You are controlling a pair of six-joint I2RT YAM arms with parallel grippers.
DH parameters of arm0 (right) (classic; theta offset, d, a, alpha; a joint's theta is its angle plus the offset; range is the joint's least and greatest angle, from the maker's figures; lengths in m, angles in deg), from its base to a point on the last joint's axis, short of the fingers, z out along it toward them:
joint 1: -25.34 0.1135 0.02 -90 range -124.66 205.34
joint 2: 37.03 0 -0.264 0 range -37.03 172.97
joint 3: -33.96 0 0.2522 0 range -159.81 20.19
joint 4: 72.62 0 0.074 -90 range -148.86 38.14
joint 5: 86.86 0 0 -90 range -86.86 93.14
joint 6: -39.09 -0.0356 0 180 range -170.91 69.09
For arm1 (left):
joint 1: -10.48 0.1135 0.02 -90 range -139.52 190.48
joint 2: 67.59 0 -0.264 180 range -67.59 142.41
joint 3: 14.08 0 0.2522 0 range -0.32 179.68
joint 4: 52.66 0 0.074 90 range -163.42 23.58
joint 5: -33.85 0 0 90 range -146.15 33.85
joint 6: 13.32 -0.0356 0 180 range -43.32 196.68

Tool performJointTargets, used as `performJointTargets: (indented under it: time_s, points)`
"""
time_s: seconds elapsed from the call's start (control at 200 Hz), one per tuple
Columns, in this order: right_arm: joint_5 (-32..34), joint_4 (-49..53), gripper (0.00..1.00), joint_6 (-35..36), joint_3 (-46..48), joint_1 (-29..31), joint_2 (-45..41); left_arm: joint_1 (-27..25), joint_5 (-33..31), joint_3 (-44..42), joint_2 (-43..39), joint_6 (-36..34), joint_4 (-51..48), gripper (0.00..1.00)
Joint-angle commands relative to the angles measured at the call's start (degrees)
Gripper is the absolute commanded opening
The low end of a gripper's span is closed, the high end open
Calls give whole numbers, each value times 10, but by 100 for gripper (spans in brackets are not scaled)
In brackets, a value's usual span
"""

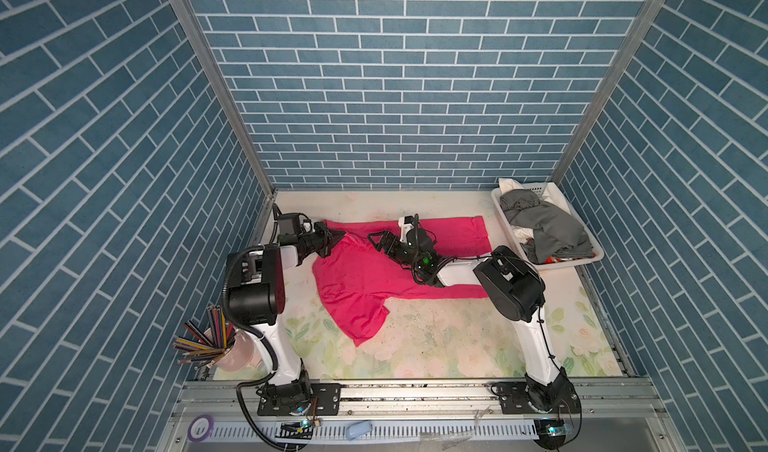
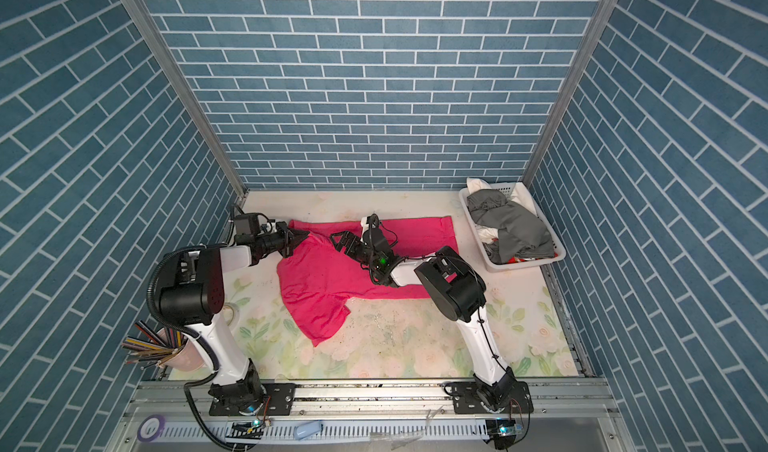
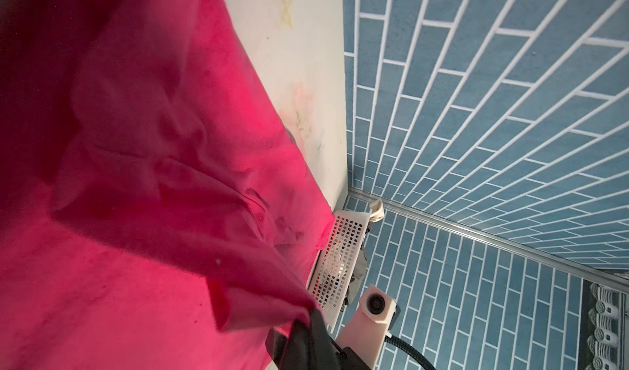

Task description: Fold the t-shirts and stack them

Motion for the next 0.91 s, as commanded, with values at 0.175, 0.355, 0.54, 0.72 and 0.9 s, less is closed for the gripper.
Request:
performJointTargets:
  time_s: [0.175, 0.355, 0.54, 0.72, 0.9]
  points:
    - [36, 257, 81, 87, -144, 29, 56, 8, 2, 32, 33, 28, 50, 0]
    - [102, 369, 71, 184, -215, 36, 91, 11, 0, 43, 46, 58, 86, 0]
    - [145, 408, 67, 232, -240, 36, 105, 11, 0, 53, 55, 61, 90, 0]
    - [166, 448, 63, 263, -318, 35, 150, 11, 3, 45, 59, 64, 100, 0]
    - [179, 479, 57, 267, -384, 37, 194, 11, 4, 42, 62, 67, 108, 0]
